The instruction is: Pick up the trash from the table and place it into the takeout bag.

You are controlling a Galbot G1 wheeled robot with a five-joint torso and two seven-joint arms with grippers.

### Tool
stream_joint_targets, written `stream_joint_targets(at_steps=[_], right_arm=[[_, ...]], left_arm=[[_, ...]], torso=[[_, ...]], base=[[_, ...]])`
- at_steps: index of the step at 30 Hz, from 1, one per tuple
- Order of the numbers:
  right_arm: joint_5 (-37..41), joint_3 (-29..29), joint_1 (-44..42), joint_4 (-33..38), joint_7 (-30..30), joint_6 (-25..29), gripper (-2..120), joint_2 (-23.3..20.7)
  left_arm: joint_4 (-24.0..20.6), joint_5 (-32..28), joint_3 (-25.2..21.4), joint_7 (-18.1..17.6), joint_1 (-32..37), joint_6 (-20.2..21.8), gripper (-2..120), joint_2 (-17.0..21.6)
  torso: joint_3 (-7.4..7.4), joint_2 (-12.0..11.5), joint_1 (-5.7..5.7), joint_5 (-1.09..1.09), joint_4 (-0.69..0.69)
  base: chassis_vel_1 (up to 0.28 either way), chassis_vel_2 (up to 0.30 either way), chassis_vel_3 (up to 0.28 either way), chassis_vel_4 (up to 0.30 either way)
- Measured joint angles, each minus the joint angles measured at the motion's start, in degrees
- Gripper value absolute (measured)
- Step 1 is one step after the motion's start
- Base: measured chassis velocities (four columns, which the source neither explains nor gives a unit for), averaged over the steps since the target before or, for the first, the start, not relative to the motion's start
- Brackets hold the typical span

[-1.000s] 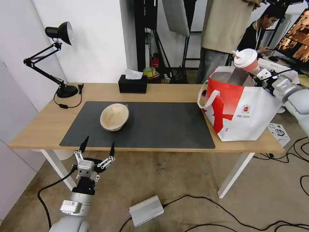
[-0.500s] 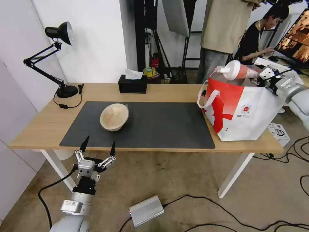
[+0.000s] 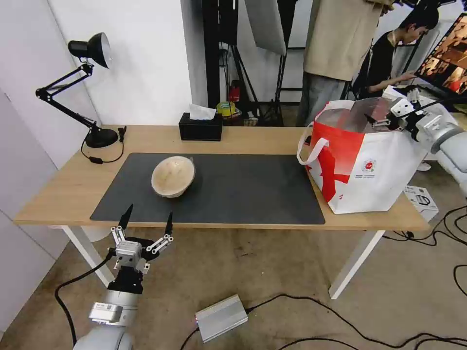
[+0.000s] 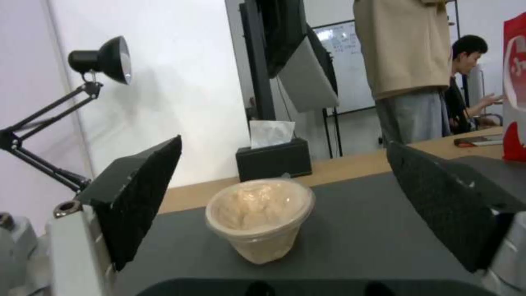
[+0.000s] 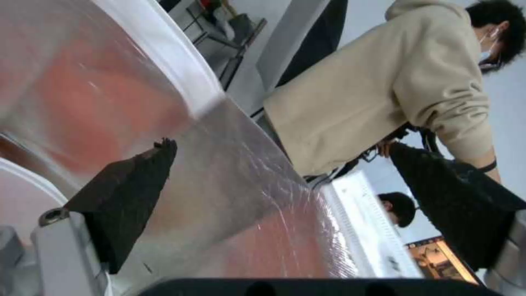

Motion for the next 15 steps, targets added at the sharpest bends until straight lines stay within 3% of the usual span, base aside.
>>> stream_joint_targets(at_steps=[15], right_arm=[[2.9, 0.4, -1.0, 7.1, 1.5, -2.5, 99, -3.7]], left_arm=[[-0.8, -0.3, -0.2, 0.0, 0.4, -0.1, 100, 0.5]], torso=[[0.0, 0.0, 0.0, 0.0, 0.0]], base=[[0.0, 0.0, 0.0, 0.0]])
